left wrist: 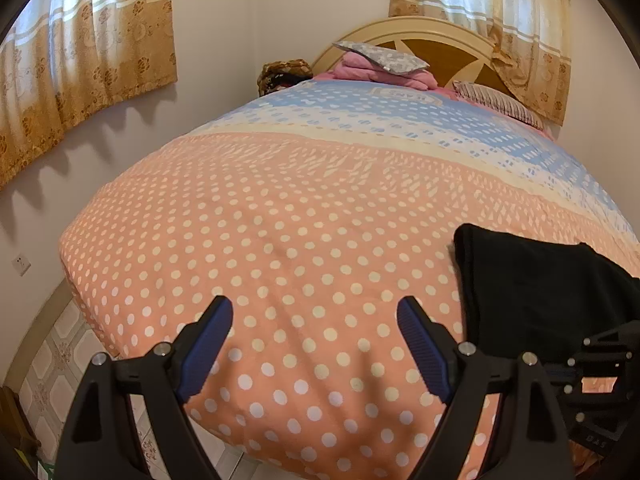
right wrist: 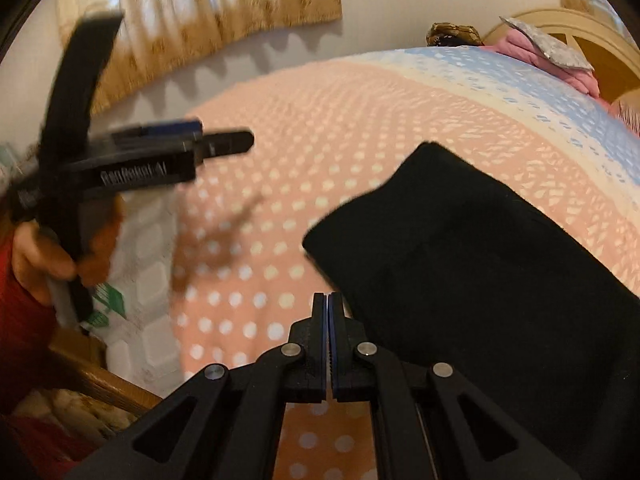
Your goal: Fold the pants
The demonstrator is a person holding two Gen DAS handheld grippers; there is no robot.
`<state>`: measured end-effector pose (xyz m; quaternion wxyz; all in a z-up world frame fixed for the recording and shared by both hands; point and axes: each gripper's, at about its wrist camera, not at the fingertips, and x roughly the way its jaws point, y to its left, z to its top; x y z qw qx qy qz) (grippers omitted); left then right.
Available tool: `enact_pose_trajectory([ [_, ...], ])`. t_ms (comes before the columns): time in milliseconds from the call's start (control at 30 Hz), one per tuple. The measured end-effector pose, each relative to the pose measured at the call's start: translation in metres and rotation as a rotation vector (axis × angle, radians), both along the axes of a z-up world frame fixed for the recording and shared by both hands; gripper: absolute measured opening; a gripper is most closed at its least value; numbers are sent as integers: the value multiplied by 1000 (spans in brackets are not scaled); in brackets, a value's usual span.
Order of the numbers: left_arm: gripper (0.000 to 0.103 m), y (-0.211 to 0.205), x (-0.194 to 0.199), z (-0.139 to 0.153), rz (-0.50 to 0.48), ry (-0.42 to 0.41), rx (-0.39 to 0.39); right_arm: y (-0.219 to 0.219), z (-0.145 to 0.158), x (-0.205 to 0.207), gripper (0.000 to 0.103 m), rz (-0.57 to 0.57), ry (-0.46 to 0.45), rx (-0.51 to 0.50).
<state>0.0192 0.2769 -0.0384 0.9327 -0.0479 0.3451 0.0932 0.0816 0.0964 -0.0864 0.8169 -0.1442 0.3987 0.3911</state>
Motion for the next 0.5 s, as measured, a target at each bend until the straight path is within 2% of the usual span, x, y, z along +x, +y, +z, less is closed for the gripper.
enact_pose_trajectory([
  [133,87,6,0,-1,7,1,-21,-21,12,8,2,-33,93,151],
  [200,87,8,0,-2,8,5,-32,-30,19,8,3,-57,83,177],
  [300,87,8,0,-2,7,6,-32,-30,20,6,4,-57,33,130],
  [333,87,8,0,-2,7,5,-32,-27,19,6,10,-45,33,107],
  [367,87,8,-1,-2,5,3,-33,-24,17,8,27,-40,39,90],
  [400,87,8,-1,-2,3,1,-34,-24,15,9,39,-37,54,93],
  [433,87,8,-1,-2,0,-1,-32,-25,15,8,59,-29,75,126],
  [500,87,7,-1,-2,0,2,-32,-30,19,4,63,-25,85,176],
])
